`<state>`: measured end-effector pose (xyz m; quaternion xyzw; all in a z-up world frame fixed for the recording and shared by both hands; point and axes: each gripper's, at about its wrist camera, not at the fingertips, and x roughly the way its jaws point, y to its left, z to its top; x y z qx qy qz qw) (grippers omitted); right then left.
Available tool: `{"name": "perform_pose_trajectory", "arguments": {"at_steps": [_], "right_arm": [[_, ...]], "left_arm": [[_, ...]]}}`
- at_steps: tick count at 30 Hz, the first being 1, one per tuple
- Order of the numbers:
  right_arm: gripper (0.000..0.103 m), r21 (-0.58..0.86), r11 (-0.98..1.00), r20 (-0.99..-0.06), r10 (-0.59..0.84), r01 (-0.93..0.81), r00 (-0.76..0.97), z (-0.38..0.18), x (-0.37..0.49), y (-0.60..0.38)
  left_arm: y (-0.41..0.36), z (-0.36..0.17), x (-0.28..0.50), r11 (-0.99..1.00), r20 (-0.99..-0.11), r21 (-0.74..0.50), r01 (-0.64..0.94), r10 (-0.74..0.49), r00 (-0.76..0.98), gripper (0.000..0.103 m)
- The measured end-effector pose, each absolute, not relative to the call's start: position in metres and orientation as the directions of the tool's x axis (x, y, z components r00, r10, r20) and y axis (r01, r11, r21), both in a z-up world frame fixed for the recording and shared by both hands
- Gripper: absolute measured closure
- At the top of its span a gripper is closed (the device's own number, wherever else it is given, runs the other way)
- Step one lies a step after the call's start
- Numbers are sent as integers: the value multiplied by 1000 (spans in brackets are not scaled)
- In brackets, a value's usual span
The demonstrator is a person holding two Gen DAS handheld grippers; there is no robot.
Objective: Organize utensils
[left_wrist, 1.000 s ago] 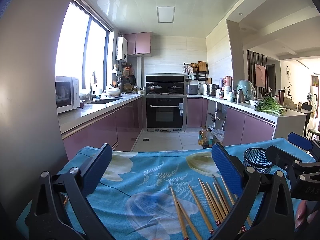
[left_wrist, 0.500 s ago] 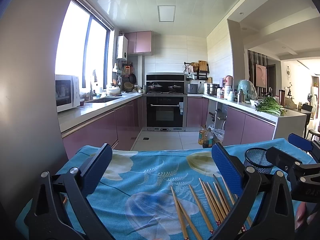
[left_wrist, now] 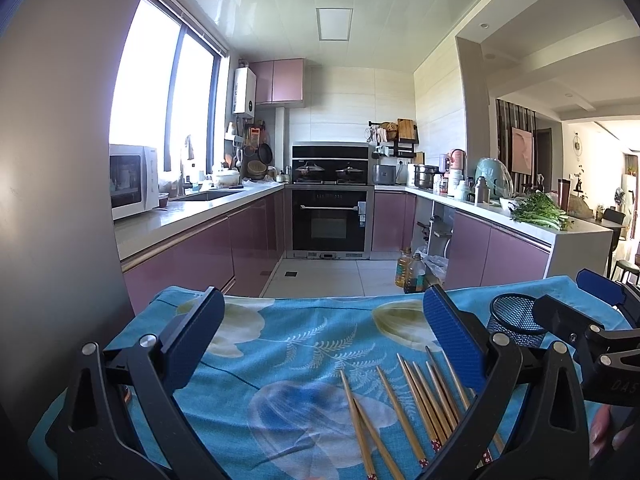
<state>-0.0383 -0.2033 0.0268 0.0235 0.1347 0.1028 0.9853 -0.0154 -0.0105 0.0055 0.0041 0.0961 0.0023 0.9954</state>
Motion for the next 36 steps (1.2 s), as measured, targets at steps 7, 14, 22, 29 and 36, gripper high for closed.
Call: {"name": "perform_pose_trajectory", "arguments": {"at_steps": [7,14,22,29,36], "right_arm": [[6,76,977,-265,212,-199,941,26,-37,-205],[6,82,977,-270,213,-198,939,25,-37,-207],[6,85,975,-285,222,-206,932,21,-37,-207],[6,94,971,-313,237,-218,920,18,-36,-209],[8,112,958,-481,286,-265,829,-5,-23,-211]], "left_arm": [[-10,4,-14,1000,-196,7,-6,7,980,5],[-9,2,-14,1000,-204,6,-3,4,979,5],[-8,0,-11,1000,-222,5,-2,3,975,5],[-7,-2,-8,1000,-238,8,3,-1,971,5],[2,-24,14,999,-413,10,45,-37,910,5]]}}
